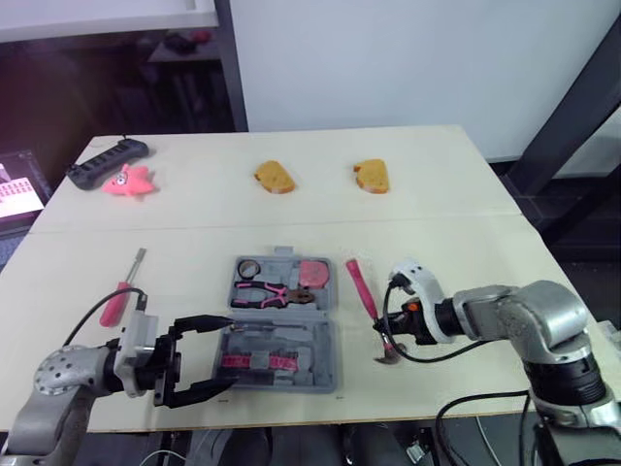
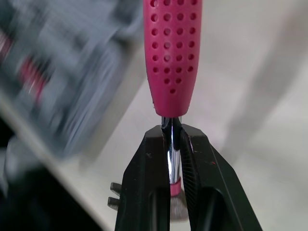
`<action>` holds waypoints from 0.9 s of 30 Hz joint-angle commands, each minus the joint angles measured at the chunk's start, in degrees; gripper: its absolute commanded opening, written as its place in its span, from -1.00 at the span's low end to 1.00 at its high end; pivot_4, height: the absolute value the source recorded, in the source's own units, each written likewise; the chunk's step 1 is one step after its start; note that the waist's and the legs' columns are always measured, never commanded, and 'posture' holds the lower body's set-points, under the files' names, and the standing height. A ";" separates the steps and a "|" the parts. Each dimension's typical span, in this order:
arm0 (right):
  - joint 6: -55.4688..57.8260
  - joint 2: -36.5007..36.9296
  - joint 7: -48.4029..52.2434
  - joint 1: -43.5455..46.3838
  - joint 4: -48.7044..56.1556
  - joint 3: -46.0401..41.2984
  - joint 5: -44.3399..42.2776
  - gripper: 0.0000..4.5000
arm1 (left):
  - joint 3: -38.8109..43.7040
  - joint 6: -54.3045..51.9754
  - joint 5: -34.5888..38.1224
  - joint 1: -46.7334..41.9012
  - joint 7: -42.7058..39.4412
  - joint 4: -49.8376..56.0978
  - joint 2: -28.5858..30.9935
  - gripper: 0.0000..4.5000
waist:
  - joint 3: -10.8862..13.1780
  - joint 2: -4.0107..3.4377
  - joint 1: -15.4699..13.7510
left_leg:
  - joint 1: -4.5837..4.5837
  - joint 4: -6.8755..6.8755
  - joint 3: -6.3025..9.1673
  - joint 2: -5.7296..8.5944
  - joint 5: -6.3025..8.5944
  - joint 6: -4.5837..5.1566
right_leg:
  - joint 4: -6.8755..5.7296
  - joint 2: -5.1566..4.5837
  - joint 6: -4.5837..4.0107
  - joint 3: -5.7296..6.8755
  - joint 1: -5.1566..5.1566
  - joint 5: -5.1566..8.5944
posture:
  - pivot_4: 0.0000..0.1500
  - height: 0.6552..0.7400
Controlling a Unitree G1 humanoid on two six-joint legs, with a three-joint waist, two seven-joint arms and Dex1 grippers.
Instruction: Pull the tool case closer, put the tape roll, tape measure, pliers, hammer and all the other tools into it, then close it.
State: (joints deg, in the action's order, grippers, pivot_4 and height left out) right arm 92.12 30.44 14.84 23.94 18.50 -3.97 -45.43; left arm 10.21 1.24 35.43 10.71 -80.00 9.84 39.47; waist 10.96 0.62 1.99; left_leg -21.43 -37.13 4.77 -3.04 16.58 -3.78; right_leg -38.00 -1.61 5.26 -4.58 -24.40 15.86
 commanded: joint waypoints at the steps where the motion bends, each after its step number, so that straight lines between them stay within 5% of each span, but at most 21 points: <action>1: 0.38 -5.49 -22.77 -0.91 -2.05 -5.10 -14.11 -1.00 | 1.32 2.05 0.23 -0.23 -0.79 1.01 0.17 1.00 | -0.01 0.00 0.36 | -0.01 0.01 0.01 0.00 0.00 0.00 | 0.00 0.00 0.00 0.00 0.00 0.00 | 1.00 1.00; 5: 0.38 -10.88 -42.79 -4.11 -4.39 -6.79 -27.02 -1.00 | 1.41 2.45 0.21 0.05 -0.62 0.91 0.31 1.00 | -0.02 0.01 0.61 | 0.00 0.04 0.02 0.00 0.00 0.01 | 0.00 0.01 0.12 0.00 0.00 -0.06 | 1.00 1.00; 9: 0.38 -14.89 -57.03 -7.27 -7.15 -9.96 -30.66 -1.00 | 1.28 2.75 0.01 0.25 -0.40 1.26 0.29 1.00 | -0.05 -0.02 0.56 | 0.00 0.07 0.04 -0.01 0.02 0.03 | 0.00 0.02 0.14 0.01 0.00 -0.06 | 1.00 1.00; 15: -1.73 -17.51 -68.41 -10.52 -7.03 -11.09 -38.42 0.16 | 1.51 2.78 0.15 0.25 -0.42 1.34 0.82 1.00 | -0.43 0.14 0.52 | 0.03 0.07 0.04 -0.01 0.02 0.04 | 0.03 0.01 -0.02 0.01 0.07 0.04 | 1.00 1.00; 19: -10.60 -11.72 -74.38 -9.69 -3.23 -6.82 -51.17 0.97 | 2.03 2.41 0.42 0.35 -0.30 1.27 1.21 1.00 | -0.42 0.11 0.47 | 0.01 0.05 0.05 -0.01 0.02 0.04 | 0.08 0.01 -0.04 -0.01 0.13 0.05 | 1.00 1.00; 23: -17.93 0.57 -74.83 -11.90 7.28 1.17 -61.15 0.97 | 2.67 2.16 0.62 0.58 -0.16 0.85 1.67 1.00 | -0.32 -0.02 0.60 | -0.14 0.07 0.04 0.02 0.02 0.04 | 0.21 0.00 -0.03 -0.07 0.08 0.06 | 1.00 1.00; 27: -18.12 6.20 -67.87 -11.85 20.00 7.97 -46.50 0.97 | 3.05 1.47 0.87 0.21 -0.27 0.70 2.00 1.00 | -0.32 -0.02 1.87 | 0.01 0.18 0.11 -0.05 0.14 0.25 | 0.19 0.19 -0.04 -0.12 0.06 0.06 | 1.00 1.00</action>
State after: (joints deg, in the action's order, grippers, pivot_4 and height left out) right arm 75.05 36.33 -55.94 12.20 33.46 1.47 -97.63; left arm 12.07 2.74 35.52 10.94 -79.79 9.57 40.61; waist 10.64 0.59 3.86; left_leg -21.43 -36.94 4.90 -3.11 16.72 -3.52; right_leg -37.81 -1.39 5.22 -4.68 -24.35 15.93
